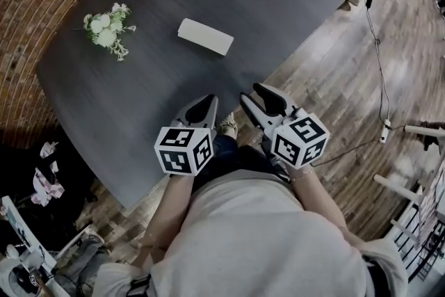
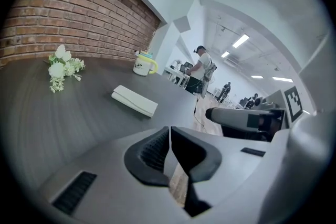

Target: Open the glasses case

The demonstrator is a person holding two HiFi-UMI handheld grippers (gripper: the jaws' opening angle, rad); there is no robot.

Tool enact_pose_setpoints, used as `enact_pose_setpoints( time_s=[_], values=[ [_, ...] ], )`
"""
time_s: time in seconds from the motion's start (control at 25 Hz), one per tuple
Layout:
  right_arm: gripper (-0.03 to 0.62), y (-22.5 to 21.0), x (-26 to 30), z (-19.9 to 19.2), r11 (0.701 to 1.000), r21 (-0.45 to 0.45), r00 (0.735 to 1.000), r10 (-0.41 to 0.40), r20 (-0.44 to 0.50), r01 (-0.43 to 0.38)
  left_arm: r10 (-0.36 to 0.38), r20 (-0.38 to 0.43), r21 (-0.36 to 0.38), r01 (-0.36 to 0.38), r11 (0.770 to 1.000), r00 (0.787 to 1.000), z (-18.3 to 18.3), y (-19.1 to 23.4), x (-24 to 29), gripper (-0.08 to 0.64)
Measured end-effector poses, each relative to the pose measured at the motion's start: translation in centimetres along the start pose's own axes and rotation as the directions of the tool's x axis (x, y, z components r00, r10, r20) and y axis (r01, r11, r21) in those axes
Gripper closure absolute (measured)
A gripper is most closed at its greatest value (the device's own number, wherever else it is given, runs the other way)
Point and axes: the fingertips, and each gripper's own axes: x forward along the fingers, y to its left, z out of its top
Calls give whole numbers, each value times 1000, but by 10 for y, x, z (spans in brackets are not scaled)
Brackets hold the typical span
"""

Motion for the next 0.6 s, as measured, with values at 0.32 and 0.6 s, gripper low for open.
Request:
enact_pose_setpoints(
  time_s=[0.32,0.6],
  values=[
    [414,-34,41,34,999,32,1000,8,-6,-8,26,9,-23,-26,999,1000,39,32,34,531],
    [394,-45,76,27,999,-38,991,-8,-132,3,33,-10,-95,-34,995,999,41,58,49,531]
  ],
)
